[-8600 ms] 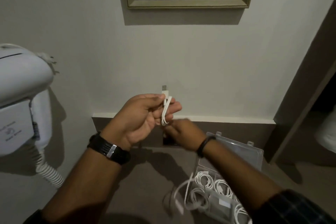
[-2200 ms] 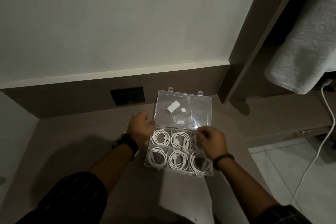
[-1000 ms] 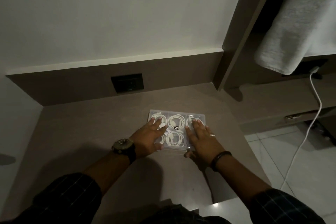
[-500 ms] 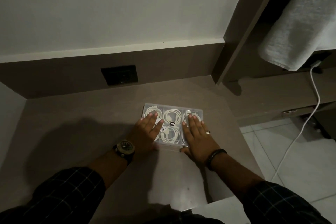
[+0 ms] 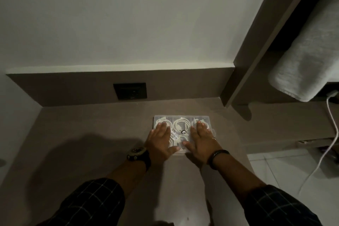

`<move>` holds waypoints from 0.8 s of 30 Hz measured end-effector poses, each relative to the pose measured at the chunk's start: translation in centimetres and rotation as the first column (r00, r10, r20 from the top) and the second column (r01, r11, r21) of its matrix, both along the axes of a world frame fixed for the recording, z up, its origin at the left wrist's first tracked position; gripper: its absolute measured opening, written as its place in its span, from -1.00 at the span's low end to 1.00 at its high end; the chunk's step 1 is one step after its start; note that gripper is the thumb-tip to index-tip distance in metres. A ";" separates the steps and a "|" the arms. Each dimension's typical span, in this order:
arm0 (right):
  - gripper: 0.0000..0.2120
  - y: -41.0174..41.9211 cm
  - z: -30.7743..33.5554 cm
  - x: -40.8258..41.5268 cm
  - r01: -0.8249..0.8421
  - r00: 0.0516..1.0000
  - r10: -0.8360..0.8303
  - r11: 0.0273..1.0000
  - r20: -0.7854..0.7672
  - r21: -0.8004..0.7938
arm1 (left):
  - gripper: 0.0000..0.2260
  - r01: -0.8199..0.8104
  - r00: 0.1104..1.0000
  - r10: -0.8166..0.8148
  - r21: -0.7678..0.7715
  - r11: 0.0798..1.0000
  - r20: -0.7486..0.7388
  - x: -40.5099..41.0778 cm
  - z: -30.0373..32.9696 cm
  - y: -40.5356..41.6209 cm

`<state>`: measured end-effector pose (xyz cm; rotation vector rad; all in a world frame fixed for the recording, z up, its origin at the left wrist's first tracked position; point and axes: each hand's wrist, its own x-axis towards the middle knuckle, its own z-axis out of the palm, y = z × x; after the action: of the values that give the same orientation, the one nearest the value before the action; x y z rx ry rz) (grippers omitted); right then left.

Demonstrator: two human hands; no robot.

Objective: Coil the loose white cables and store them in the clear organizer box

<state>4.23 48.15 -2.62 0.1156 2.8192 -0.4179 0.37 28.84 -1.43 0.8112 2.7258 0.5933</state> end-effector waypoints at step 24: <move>0.21 6.5 2.0 -10.5 -0.107 0.994 0.105 0.993 0.036 0.049 | -0.18 0.043 0.996 -0.023 -0.242 0.969 0.088 -10.8 2.2 6.1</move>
<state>-6.28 54.69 -0.59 -0.0166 2.7885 -0.3171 -10.44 34.89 0.81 0.7496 2.6332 0.2702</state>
